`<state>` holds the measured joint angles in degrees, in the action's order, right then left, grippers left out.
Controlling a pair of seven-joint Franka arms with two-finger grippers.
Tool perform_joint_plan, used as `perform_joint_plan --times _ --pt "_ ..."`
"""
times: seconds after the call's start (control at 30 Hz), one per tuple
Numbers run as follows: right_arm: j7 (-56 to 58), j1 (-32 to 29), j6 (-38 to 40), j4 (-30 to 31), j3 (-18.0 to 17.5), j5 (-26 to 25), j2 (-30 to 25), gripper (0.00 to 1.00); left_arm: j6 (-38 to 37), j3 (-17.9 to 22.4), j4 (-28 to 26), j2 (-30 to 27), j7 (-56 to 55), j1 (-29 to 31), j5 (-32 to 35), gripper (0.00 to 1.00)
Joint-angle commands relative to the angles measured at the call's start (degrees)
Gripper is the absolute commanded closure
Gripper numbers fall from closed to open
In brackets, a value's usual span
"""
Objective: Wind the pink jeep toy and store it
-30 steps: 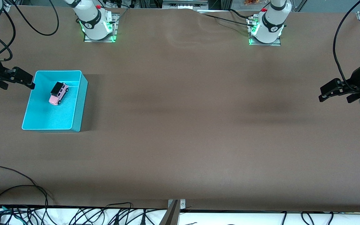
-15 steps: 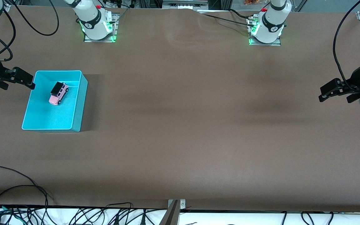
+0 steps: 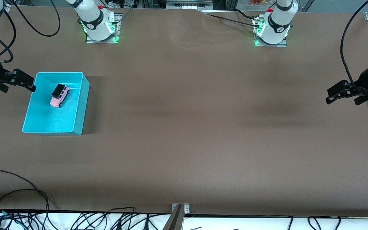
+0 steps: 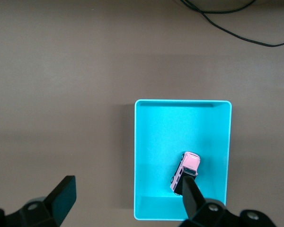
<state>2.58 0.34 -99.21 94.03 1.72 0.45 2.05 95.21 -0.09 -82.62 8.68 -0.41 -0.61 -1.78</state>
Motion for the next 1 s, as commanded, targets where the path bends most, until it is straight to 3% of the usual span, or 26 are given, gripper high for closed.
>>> perform_joint_plan --times 0.0,0.97 --pt "0.58 0.1 -0.28 -0.43 0.04 -0.62 0.14 0.0 -0.37 -0.08 -0.09 -0.33 0.85 -0.1 0.19 0.0" --pt "0.58 -0.08 -1.51 -0.51 0.21 -0.53 0.14 0.0 -0.29 -0.08 -0.09 -0.33 0.85 -0.27 0.28 0.0"
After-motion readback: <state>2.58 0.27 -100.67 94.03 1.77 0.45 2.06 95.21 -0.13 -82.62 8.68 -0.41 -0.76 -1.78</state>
